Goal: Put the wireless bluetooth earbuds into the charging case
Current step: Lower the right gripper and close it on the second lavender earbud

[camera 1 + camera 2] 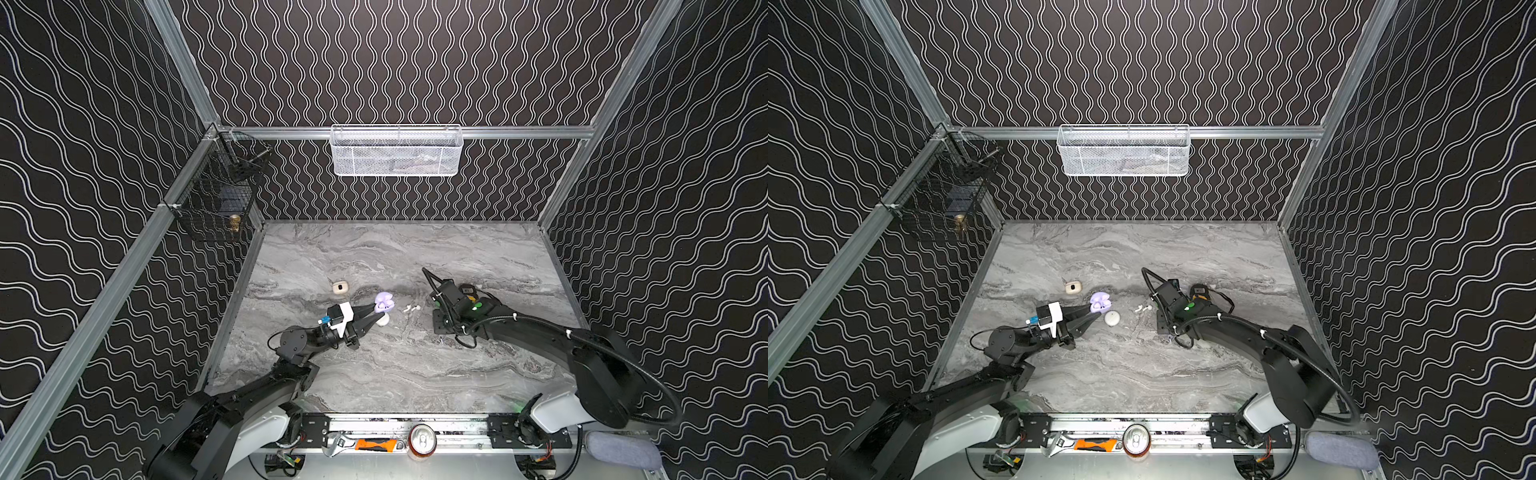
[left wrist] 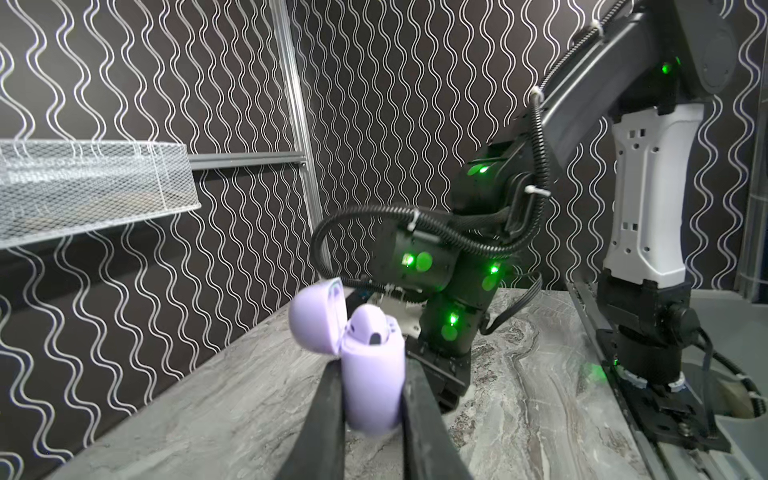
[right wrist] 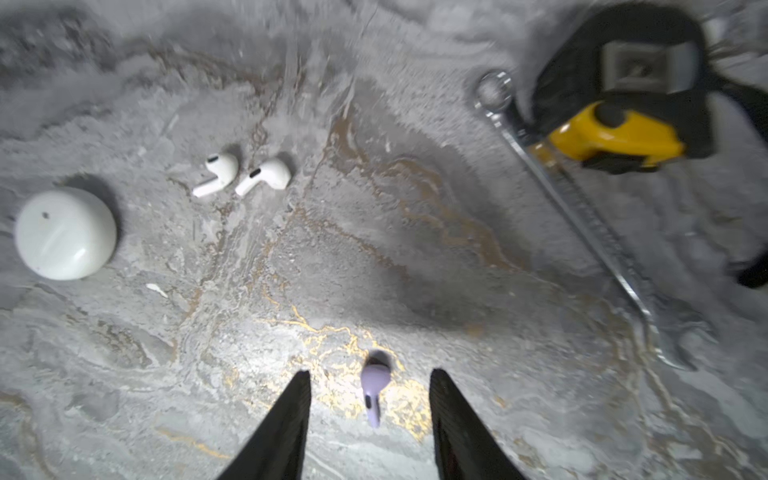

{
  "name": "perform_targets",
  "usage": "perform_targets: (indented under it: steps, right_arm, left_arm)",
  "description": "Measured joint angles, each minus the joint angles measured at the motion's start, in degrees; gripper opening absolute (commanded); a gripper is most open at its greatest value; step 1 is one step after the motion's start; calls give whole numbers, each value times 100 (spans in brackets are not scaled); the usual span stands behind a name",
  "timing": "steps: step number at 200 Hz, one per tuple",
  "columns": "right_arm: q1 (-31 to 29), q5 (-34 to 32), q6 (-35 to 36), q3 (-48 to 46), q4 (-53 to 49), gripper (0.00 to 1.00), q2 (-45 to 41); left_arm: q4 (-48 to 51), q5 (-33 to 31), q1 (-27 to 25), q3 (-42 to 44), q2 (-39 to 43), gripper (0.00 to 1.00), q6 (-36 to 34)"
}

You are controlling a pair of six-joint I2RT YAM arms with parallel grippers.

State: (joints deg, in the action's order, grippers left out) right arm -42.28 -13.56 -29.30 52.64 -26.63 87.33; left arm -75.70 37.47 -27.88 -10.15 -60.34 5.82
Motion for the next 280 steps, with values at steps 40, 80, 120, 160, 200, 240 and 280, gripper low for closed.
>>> perform_targets:
  steps: [40, 80, 120, 160, 200, 240, 280]
  right_arm:
    - [-17, 210, 46, -4, -48, 50, 387]
    - [-114, 367, 131, -35, -52, 46, 647]
    - [-120, 354, 133, -44, -83, 45, 656]
    - [-122, 337, 149, -44, -107, 43, 741]
    - [-120, 286, 146, -103, -127, 38, 763]
    - [-120, 245, 144, -184, -50, 36, 719]
    - [-122, 225, 138, -238, 70, 29, 708]
  left_arm:
    - [-7, 0, -26, 37, 22, 0, -20]
    - [0, -4, -37, 37, 35, 0, -26]
    - [76, -39, -39, 37, 127, 0, -142]
    - [166, -83, -63, 37, 133, 0, -168]
    - [216, -103, -79, 37, 179, 0, -173]
    - [267, -122, -94, 33, 219, 0, -184]
    - [385, -127, -105, 31, 313, 0, -293]
